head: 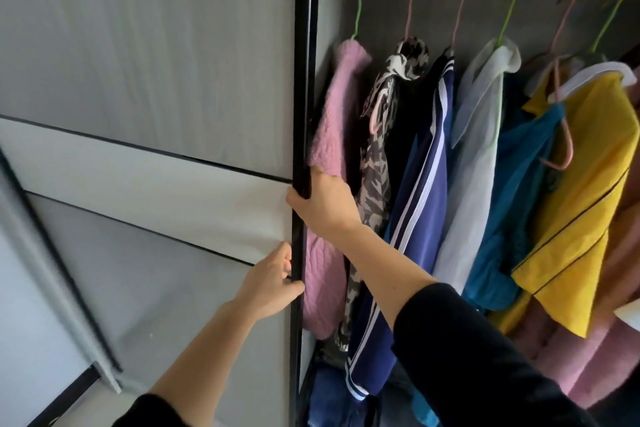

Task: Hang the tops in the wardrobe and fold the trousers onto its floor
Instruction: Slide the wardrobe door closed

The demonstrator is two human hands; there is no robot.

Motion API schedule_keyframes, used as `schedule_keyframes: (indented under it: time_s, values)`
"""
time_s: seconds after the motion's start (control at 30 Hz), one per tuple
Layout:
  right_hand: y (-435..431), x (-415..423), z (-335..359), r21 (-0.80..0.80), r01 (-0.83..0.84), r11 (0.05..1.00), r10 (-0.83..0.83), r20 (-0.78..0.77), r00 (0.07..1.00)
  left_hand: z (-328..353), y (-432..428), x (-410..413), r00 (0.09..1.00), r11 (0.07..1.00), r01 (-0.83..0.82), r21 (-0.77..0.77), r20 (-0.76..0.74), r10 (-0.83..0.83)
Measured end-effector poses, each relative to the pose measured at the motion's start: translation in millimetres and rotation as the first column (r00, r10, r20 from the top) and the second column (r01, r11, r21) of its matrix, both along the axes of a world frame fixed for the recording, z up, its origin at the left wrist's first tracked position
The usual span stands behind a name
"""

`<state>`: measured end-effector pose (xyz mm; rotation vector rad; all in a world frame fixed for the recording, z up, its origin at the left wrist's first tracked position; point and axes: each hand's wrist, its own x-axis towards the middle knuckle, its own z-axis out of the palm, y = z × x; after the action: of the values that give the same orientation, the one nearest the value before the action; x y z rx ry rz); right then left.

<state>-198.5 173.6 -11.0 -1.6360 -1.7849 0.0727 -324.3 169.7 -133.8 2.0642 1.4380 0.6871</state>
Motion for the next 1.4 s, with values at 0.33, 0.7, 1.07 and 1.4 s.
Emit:
schedule_keyframes:
  time_s: [0.33, 0.7, 1.07, 1.4]
  values:
    - [-61.3, 102.1, -8.2, 0.064, 0.062, 0.996, -0.062, 0.005, 0.998, 2.4, -54.0, 89.0, 0.992, 0.993, 0.122, -0.008, -0.028, -0.122]
    - [-170.9, 244.6, -16.4, 0.364, 0.181, 0.913, -0.235, 0.107, 0.966, 26.6, -108.8, 193.1, 0.998, 0.700, -0.020, 0.713, -0.030, 0.059]
    - [-250.9, 363.8, -23.3, 0.430, 0.208, 0.879, -0.472, 0.715, 0.517, 54.1, -151.1, 309.9, 0.906, 0.561, 0.285, 0.777, -0.410, 0.107]
    - [-312.7, 442.9, -20.2, 0.375, 0.452, 0.809, -0.561, 0.721, 0.406, 66.1, -177.6, 404.5, 0.865, 0.451, 0.464, 0.762, -0.499, -0.048]
